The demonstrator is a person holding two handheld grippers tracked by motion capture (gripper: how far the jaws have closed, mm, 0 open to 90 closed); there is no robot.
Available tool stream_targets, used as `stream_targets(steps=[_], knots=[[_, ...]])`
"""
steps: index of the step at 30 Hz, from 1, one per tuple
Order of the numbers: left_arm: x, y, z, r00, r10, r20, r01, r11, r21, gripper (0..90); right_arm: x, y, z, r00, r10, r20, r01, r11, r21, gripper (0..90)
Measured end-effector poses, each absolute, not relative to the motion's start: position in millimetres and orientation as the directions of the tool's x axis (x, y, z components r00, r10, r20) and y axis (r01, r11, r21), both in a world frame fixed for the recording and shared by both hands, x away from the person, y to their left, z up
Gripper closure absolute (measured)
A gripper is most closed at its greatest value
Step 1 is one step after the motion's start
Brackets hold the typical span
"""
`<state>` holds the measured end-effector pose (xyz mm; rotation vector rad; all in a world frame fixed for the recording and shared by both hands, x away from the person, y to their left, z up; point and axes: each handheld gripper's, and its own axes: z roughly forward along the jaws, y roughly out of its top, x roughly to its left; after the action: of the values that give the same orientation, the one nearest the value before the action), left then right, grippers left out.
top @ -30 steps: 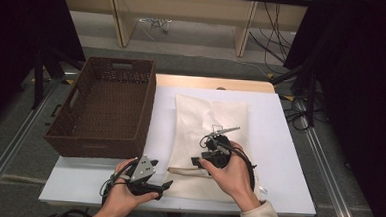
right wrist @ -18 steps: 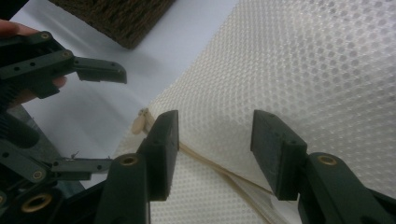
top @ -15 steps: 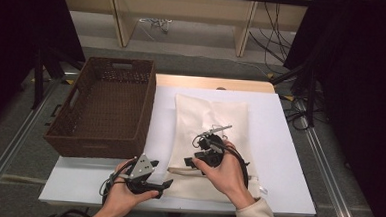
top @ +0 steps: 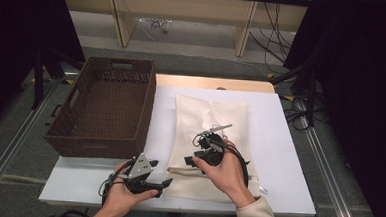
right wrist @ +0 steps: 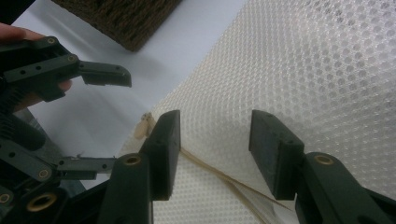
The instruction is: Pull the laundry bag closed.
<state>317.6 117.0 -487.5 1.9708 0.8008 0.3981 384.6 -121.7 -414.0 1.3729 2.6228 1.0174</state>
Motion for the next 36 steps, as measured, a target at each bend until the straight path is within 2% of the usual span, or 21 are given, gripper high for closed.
stream_targets(steps=[3, 9, 14, 19, 20, 21, 24, 26, 28, 36], knots=[[316.2, 116.9, -489.2, 0.731, 0.679, -0.072, 0.39, -0.329, 0.86, 23.1, 382.6, -118.8, -413.6, -0.601, 0.741, 0.3, 0.75, 0.393, 0.532, 58.3], [317.8, 117.6, -488.4, 0.744, 0.665, -0.064, 0.385, -0.349, 0.854, 23.7, 380.0, -112.1, -415.9, -0.595, 0.744, 0.303, 0.76, 0.398, 0.514, 63.3], [316.4, 114.9, -490.2, 0.738, 0.663, -0.126, 0.422, -0.308, 0.852, 24.0, 380.8, -106.6, -417.6, -0.609, 0.732, 0.307, 0.757, 0.419, 0.501, 69.0], [316.3, 115.8, -491.1, 0.74, 0.661, -0.124, 0.422, -0.313, 0.851, 25.0, 381.1, -96.8, -420.9, -0.61, 0.73, 0.308, 0.763, 0.437, 0.476, 72.6], [317.1, 117.3, -490.7, 0.746, 0.659, -0.101, 0.415, -0.34, 0.844, 25.3, 378.9, -93.5, -421.4, -0.58, 0.746, 0.326, 0.788, 0.413, 0.457, 73.0], [317.1, 117.3, -490.7, 0.746, 0.659, -0.101, 0.415, -0.34, 0.844, 25.7, 380.5, -93.0, -422.9, -0.605, 0.734, 0.31, 0.771, 0.442, 0.459, 73.5], [315.3, 114.0, -492.0, 0.742, 0.659, -0.126, 0.42, -0.31, 0.853, 26.3, 378.5, -87.6, -424.2, -0.591, 0.737, 0.327, 0.786, 0.437, 0.437, 74.2], [317.0, 115.9, -491.4, 0.757, 0.648, -0.089, 0.397, -0.347, 0.85, 26.7, 378.3, -85.0, -425.6, -0.6, 0.735, 0.316, 0.778, 0.444, 0.445, 74.1], [317.1, 115.0, -491.9, 0.758, 0.642, -0.117, 0.417, -0.338, 0.844, 27.1, 377.1, -81.9, -425.7, -0.594, 0.731, 0.337, 0.787, 0.441, 0.431, 74.1], [317.1, 114.8, -491.8, 0.757, 0.646, -0.104, 0.407, -0.341, 0.847, 28.1, 375.1, -71.1, -429.7, -0.61, 0.708, 0.355, 0.78, 0.458, 0.427, 73.6]])
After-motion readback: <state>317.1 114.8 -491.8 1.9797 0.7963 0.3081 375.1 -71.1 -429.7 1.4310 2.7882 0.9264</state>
